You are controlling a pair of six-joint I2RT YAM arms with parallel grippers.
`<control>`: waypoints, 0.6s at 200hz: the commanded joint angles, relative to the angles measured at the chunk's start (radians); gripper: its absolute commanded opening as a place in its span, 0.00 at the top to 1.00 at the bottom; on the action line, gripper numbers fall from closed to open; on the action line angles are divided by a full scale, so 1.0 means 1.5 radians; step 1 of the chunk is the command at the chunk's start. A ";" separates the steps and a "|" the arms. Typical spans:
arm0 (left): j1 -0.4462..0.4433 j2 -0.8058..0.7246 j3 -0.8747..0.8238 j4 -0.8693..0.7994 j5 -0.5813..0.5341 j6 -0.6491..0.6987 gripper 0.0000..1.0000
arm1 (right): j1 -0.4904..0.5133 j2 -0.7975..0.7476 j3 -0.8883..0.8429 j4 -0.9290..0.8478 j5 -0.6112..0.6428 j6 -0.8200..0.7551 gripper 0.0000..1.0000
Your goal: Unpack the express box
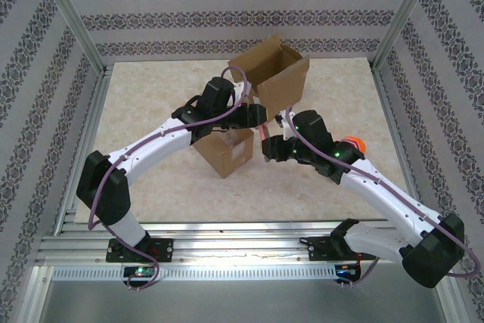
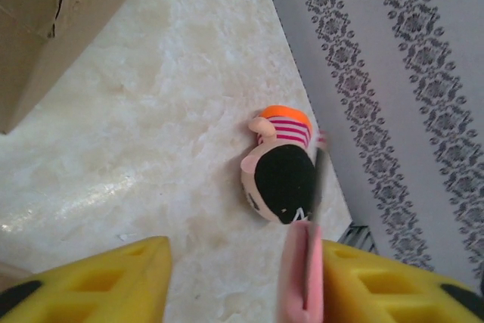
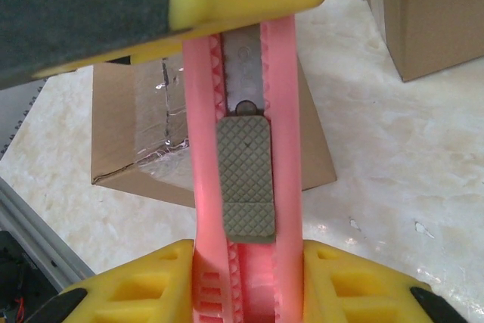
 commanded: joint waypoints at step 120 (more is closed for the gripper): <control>-0.003 -0.008 -0.009 0.039 -0.016 -0.007 1.00 | 0.008 -0.019 -0.001 0.047 -0.003 0.025 0.56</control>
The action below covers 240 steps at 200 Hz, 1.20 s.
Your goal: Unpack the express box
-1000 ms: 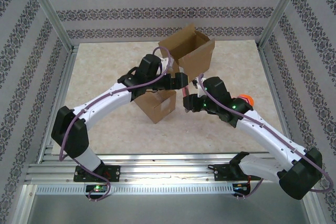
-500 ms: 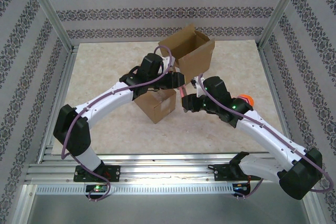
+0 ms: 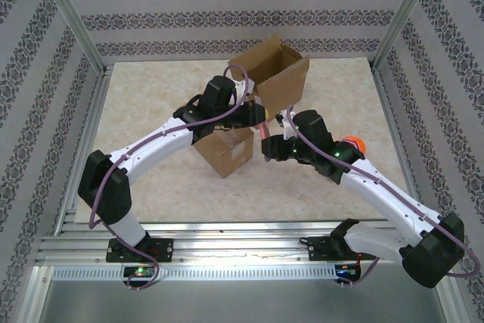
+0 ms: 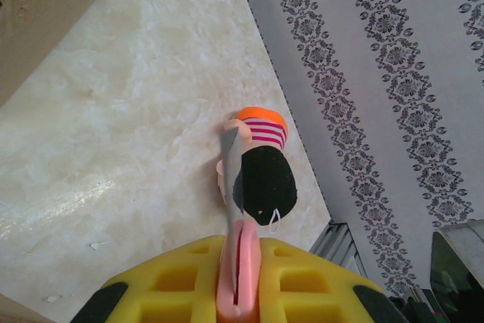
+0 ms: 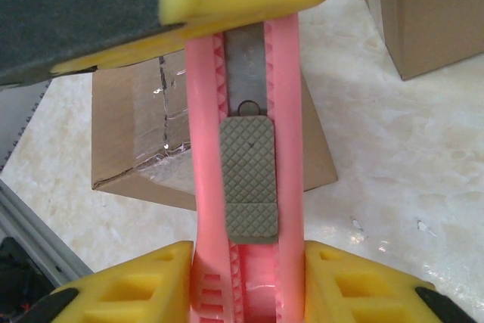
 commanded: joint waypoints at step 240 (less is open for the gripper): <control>0.065 -0.219 -0.275 0.557 -0.037 -0.234 1.00 | -0.020 -0.041 -0.174 0.691 -0.197 0.387 0.44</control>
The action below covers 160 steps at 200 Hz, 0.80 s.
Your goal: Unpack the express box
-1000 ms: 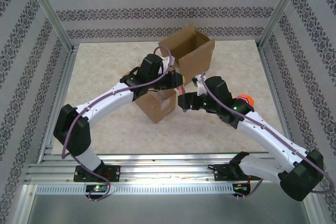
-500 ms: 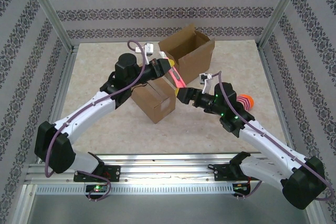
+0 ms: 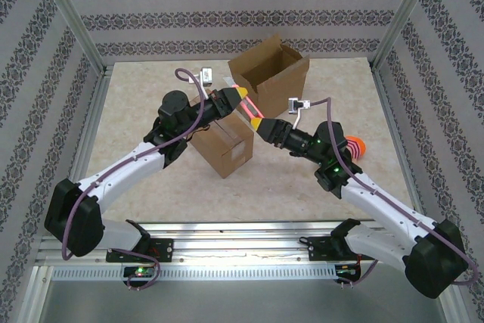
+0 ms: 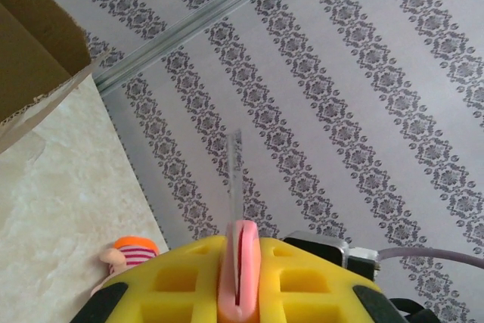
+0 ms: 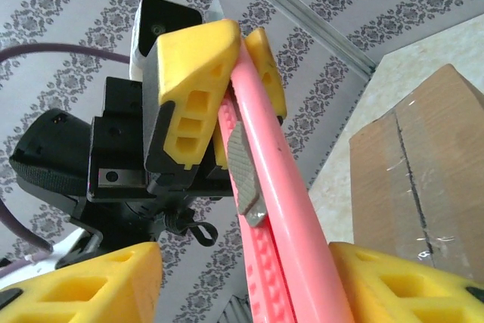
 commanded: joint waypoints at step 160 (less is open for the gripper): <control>0.003 -0.010 -0.047 0.136 -0.004 -0.053 1.00 | 0.007 0.027 0.031 0.114 -0.006 0.031 0.61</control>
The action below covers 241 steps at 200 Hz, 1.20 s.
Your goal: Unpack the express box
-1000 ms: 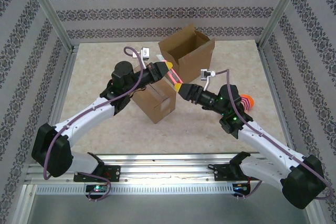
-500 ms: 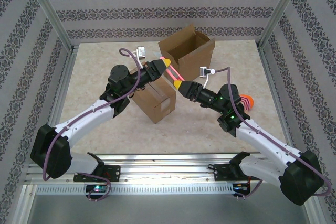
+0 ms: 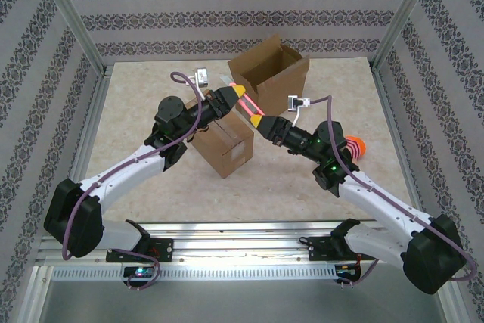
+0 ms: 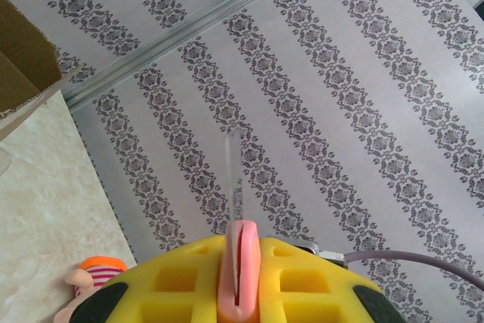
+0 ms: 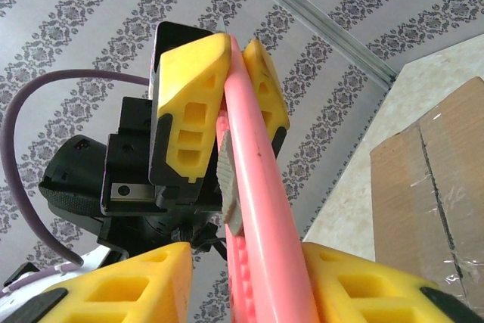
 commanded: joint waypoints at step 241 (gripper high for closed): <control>0.012 -0.059 -0.021 -0.030 -0.019 0.062 0.31 | 0.006 0.002 0.041 0.020 0.028 -0.009 1.00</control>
